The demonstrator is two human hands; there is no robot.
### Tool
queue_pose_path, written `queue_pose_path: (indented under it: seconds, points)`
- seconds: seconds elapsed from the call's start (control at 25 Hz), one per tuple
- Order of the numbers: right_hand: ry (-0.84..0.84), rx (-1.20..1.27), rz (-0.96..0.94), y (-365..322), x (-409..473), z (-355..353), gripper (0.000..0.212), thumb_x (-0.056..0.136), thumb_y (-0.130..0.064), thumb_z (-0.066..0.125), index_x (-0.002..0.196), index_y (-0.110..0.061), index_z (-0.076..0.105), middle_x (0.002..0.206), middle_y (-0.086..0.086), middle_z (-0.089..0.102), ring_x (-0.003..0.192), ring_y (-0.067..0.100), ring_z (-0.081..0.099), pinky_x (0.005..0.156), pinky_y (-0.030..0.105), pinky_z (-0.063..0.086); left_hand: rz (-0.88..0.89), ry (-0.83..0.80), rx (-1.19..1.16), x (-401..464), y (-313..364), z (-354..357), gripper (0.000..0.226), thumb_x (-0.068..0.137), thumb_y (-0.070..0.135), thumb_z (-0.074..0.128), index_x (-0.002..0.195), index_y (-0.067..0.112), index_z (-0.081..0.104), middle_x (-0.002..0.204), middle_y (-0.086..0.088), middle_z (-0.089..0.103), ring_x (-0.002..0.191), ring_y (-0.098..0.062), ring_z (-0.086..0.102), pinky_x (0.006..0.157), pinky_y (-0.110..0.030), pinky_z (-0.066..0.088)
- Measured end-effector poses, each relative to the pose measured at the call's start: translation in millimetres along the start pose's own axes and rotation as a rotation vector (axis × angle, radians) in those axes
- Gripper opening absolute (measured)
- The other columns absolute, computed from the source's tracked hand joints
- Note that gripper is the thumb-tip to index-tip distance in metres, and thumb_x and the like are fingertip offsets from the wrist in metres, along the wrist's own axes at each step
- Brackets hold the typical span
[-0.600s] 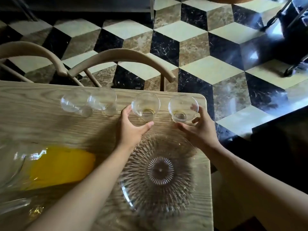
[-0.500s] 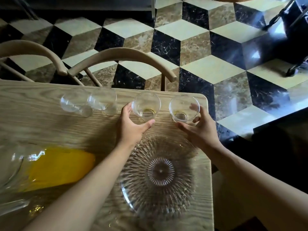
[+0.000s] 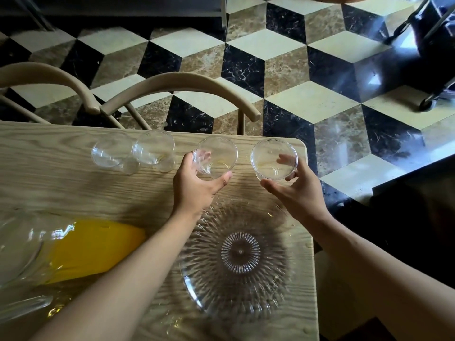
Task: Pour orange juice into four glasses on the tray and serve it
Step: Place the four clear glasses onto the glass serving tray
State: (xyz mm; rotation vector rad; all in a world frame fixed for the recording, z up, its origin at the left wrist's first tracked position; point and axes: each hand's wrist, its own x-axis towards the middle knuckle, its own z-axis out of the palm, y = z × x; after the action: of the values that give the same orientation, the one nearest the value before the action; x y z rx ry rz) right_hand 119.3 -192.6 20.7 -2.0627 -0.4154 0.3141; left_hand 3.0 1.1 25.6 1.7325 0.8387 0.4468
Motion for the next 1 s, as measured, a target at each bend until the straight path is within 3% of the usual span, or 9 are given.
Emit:
queue_pose_path:
  seconds: [0.2,0.28,0.36,0.48,0.76,0.84,1.0]
  points:
    - [0.013,0.002,-0.048,-13.6,-38.2,-11.7,0.069,0.068,-0.033,0.092,0.128,-0.021,0.06,0.12,-0.01,0.064,0.099,0.013,0.058,0.083,0.016,0.045,0.04,-0.069,0.002,-33.9,13.9,-22.9,0.082,0.067,0.032,0.095,0.135,0.011,0.055,0.139,-0.001,0.066,0.128,-0.01,0.064,0.112,-0.031,0.049]
    - [0.001,-0.015,-0.049,-16.6,-62.0,-15.0,0.07,0.067,-0.036,0.091,0.129,-0.02,0.061,0.122,-0.009,0.063,0.105,0.01,0.056,0.087,0.014,0.042,0.035,-0.11,0.015,-52.9,14.7,-31.4,0.087,0.061,0.046,0.091,0.134,0.019,0.054,0.137,0.003,0.066,0.126,-0.005,0.064,0.108,-0.021,0.05]
    - [-0.018,-0.045,-0.035,-15.0,-83.0,-15.7,0.072,0.066,-0.038,0.091,0.129,-0.021,0.061,0.122,-0.01,0.063,0.107,0.01,0.053,0.087,0.009,0.036,0.012,-0.144,0.031,-68.1,9.5,-37.6,0.087,0.058,0.05,0.09,0.132,0.025,0.053,0.132,0.007,0.067,0.124,-0.001,0.064,0.107,-0.022,0.052]
    - [-0.039,-0.088,-0.023,-10.1,-106.4,-13.5,0.073,0.066,-0.035,0.092,0.13,-0.02,0.061,0.121,-0.011,0.062,0.107,0.013,0.049,0.086,0.008,0.034,-0.025,-0.157,0.042,-84.5,-4.5,-42.7,0.084,0.056,0.046,0.093,0.129,0.025,0.057,0.126,0.005,0.071,0.121,-0.003,0.067,0.107,-0.033,0.055]
    - [-0.047,-0.106,-0.004,1.9,-126.7,-8.5,0.072,0.065,-0.028,0.093,0.129,-0.021,0.062,0.117,-0.019,0.059,0.107,0.014,0.045,0.087,0.012,0.035,-0.022,-0.161,0.054,-102.6,-33.1,-40.1,0.076,0.062,0.019,0.1,0.125,0.024,0.059,0.118,0.015,0.07,0.111,0.016,0.065,0.103,-0.019,0.052]
    - [-0.051,-0.107,0.001,4.7,-127.4,-5.8,0.07,0.065,-0.027,0.094,0.128,-0.021,0.063,0.117,-0.025,0.055,0.107,0.014,0.044,0.087,0.012,0.035,-0.011,-0.173,0.042,-102.6,-36.8,-38.9,0.076,0.06,0.025,0.099,0.124,0.023,0.058,0.118,0.014,0.07,0.11,0.014,0.065,0.104,-0.023,0.053]
    - [-0.066,-0.115,0.011,7.4,-126.7,-1.6,0.072,0.066,-0.026,0.094,0.13,-0.022,0.062,0.121,-0.013,0.061,0.105,0.014,0.045,0.089,0.015,0.037,-0.016,-0.181,0.013,-102.5,-43.7,-39.3,0.083,0.054,0.036,0.093,0.127,0.017,0.058,0.121,-0.003,0.072,0.118,-0.009,0.069,0.108,-0.027,0.051]
